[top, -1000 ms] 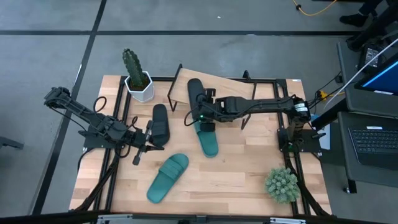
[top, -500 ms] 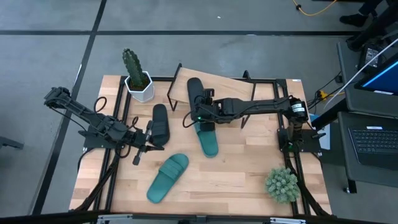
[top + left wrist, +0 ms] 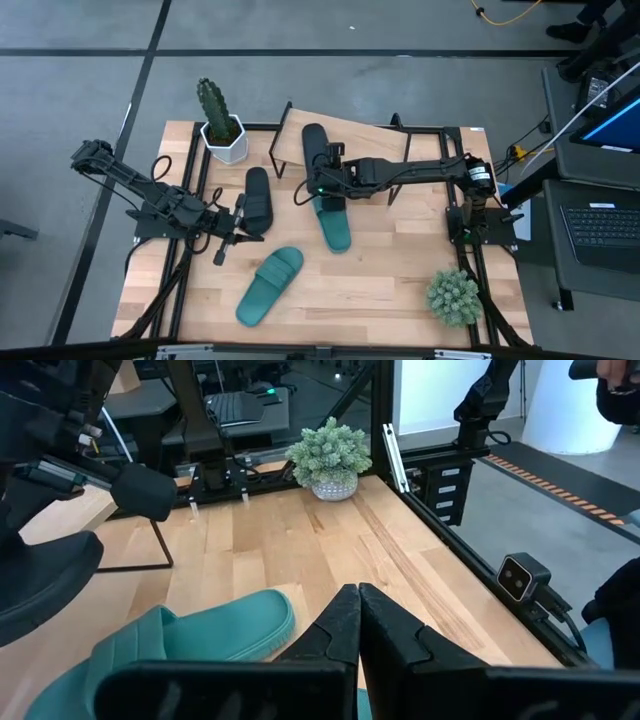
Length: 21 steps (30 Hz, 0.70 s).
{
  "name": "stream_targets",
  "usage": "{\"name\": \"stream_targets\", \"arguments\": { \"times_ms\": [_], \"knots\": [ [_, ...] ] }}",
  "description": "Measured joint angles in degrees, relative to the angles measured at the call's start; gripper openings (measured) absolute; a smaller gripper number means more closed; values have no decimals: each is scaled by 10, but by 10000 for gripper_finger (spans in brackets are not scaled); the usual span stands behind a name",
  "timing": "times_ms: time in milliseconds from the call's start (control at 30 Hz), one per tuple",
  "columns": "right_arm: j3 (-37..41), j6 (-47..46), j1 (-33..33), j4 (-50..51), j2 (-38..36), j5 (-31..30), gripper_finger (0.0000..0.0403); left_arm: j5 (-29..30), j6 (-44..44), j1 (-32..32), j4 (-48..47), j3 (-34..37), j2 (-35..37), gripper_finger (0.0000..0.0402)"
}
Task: Pick and place slides into the shelf
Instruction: Put the bottom black slide on the shelf
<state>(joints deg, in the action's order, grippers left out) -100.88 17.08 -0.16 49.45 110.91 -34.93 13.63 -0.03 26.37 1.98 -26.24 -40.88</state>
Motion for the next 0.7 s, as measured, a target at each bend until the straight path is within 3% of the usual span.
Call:
{"name": "stream_targets", "arguments": {
  "times_ms": [133,333,700],
  "knots": [
    [0,0,0,-5,0,-6,7,0,0,0,0,0,0,0],
    [-3,-1,-1,-23,1,-74,6,0,0,0,0,0,0,0],
    [-4,30,-3,-124,1,-122,6,0,1,0,0,0,0,0]
  ]
}}
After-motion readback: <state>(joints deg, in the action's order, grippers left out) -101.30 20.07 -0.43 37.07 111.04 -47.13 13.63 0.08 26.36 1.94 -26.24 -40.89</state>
